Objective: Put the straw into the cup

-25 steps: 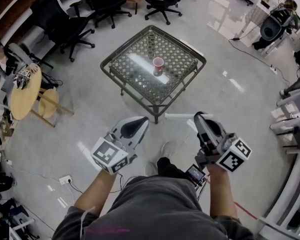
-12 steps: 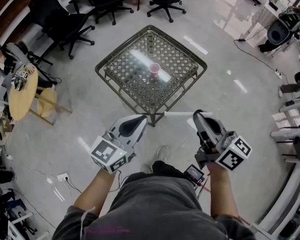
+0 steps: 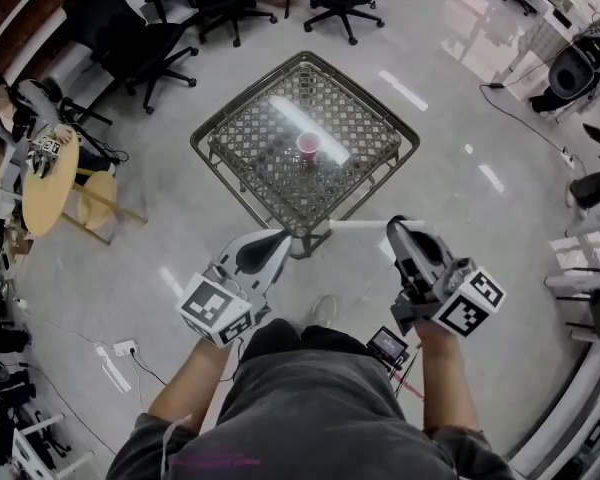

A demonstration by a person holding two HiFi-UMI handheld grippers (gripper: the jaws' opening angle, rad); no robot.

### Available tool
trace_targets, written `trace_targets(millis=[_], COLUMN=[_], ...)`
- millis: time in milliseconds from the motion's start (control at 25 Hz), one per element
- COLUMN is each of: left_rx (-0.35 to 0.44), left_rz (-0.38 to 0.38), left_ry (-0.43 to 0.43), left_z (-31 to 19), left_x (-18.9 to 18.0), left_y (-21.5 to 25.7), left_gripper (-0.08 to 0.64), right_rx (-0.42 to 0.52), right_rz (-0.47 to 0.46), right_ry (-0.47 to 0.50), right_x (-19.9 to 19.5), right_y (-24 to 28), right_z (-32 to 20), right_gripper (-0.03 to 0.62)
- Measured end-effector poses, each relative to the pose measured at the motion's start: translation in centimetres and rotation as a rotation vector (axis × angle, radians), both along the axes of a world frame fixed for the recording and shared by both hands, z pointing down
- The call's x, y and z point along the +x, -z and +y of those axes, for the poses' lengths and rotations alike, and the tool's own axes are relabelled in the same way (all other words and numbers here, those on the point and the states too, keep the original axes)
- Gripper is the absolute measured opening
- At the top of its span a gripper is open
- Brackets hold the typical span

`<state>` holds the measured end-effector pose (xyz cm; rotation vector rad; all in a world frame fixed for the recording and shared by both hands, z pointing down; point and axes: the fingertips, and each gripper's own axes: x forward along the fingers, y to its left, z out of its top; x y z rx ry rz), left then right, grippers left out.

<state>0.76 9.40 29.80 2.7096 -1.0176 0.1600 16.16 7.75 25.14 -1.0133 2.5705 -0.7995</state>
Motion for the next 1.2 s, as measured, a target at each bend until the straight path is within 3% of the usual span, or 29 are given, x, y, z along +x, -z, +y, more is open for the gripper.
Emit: trace_targets(millis=[600, 1200], left_rx=[-0.015, -0.077], left_rz=[0.020, 0.026], left_ry=[0.010, -0.040], left_z=[-4.7, -13.3], left_x=[0.1, -2.0], left_y=[-0.7, -3.7], left_gripper=[0.011, 0.011], right_rx=[-0.024, -0.090], right_rz=[0.027, 0.063], right_ry=[-0.002, -0.036], right_x=[0.3, -2.5], right_y=[-0.9, -4.5], right_z=[-5.0, -13.9], right_gripper=[0.049, 0.049])
